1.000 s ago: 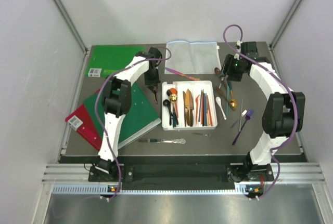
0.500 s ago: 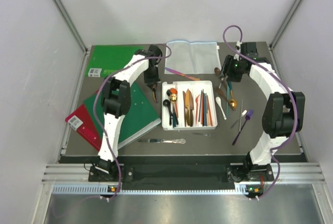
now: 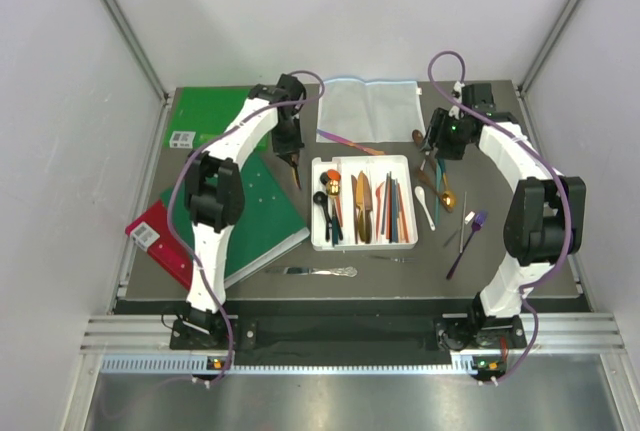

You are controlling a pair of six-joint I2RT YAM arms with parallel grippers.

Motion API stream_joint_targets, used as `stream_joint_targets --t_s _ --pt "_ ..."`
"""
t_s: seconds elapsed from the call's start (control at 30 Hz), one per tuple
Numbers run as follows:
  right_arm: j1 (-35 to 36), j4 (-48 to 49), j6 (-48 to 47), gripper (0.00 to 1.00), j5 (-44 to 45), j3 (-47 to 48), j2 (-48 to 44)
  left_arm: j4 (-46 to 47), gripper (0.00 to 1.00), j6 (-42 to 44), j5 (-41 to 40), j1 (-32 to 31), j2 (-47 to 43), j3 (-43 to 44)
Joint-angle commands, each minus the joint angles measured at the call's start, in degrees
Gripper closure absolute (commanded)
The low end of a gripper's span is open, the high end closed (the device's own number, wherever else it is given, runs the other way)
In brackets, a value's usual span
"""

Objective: Sort the eating utensils into containers
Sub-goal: Pick up the knife at the center of the board, then place the knife in the storage box.

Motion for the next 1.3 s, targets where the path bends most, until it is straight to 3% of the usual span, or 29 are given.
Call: stream_joint_targets --t_s 0.0,0.27,0.5,0.83,1.27 --pt "-0.5 1.33 -0.3 0.46 0.26 -0.57 -1.7 -2.46 1.0 0.35 4.68 0.06 -4.89 2.32" --pt "-0.41 0.01 -1.17 0.46 1.22 -0.83 -1.52 -2.2 1.0 -0.88 11.8 -4.42 -5.24 3.28" --pt "0.03 -0.43 -2.14 0.46 2.81 -0.92 -1.61 -4.22 1.0 -0.18 16.72 -8.99 -1.38 11.28" --pt "0.03 -0.96 -2.14 0.46 2.81 0.05 0.85 0.6 1.0 -2.11 20.07 -12.24 -3.22 0.39" --pt "-0.06 -0.52 -2.06 0.46 3.16 -3.29 -0.37 2.36 1.0 -4.65 22.36 -18.04 -1.99 -2.78"
